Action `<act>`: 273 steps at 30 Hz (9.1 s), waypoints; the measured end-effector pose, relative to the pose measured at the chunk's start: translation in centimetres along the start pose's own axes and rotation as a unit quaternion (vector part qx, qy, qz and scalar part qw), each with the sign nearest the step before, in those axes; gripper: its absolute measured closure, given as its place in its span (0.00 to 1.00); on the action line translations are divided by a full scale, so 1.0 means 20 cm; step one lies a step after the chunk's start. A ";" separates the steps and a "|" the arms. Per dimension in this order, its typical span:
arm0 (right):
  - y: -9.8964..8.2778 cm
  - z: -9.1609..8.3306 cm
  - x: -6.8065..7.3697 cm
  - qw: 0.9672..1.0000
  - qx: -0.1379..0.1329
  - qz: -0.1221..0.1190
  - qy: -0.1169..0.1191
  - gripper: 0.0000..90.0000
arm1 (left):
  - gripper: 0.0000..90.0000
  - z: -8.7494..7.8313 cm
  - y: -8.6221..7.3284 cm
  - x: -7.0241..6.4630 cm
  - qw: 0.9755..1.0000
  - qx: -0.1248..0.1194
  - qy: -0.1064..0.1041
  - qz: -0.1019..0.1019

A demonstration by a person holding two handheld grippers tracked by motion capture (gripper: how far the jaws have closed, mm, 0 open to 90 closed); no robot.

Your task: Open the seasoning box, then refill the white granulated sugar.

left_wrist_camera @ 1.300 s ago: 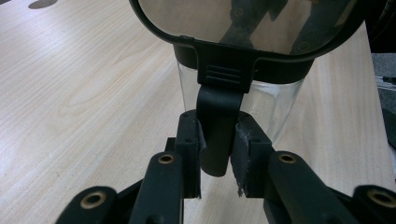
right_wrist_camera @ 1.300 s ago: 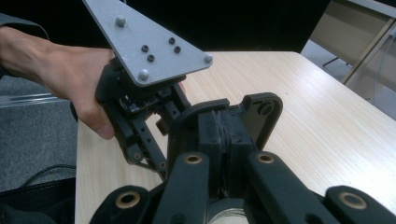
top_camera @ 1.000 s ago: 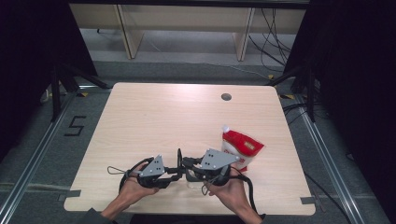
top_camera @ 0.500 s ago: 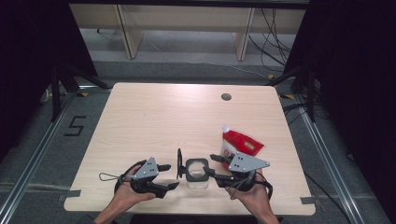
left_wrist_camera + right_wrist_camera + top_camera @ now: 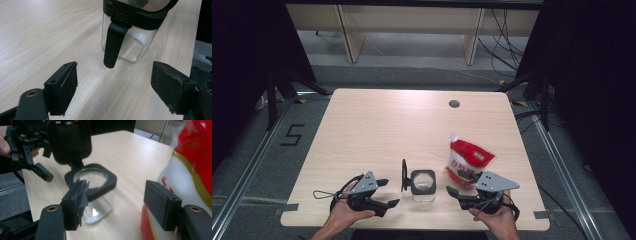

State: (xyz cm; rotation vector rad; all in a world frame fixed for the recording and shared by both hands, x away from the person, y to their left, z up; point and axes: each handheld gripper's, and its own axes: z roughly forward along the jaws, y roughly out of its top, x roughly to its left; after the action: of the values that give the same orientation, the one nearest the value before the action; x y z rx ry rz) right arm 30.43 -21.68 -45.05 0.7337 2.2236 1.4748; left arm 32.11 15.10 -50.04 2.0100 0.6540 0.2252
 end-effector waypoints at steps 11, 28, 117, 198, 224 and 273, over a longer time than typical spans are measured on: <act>-0.09 -0.13 -0.04 0.999 0.002 0.013 -0.029 0.39 | 0.20 -0.01 -0.01 0.01 0.999 0.006 0.021 -0.026; -0.23 -0.26 -0.19 0.993 0.003 0.065 -0.098 0.27 | 0.20 -0.01 -0.01 0.00 0.999 0.013 0.026 -0.019; -0.26 0.25 -0.39 0.999 -0.039 0.000 -0.007 0.32 | 0.20 0.00 -0.02 -0.01 1.000 0.022 0.017 -0.005; -0.14 0.14 -0.27 0.991 -0.012 -0.124 -0.051 0.41 | 0.22 -0.01 -0.02 0.00 1.000 0.017 0.017 -0.010; -0.08 -0.02 0.01 0.855 0.100 -0.465 -0.208 0.41 | 0.22 -0.02 -0.02 -0.01 1.000 0.018 0.021 -0.014; -0.05 -0.02 0.09 0.661 0.157 -0.676 -0.286 0.42 | 0.22 -0.01 -0.02 0.00 1.000 0.012 0.019 -0.010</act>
State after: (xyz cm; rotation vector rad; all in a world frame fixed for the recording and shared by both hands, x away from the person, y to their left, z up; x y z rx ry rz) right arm 28.63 -21.25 -45.91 -0.4124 1.6427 0.0489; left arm 31.88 15.43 -50.27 2.0244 0.7044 0.2454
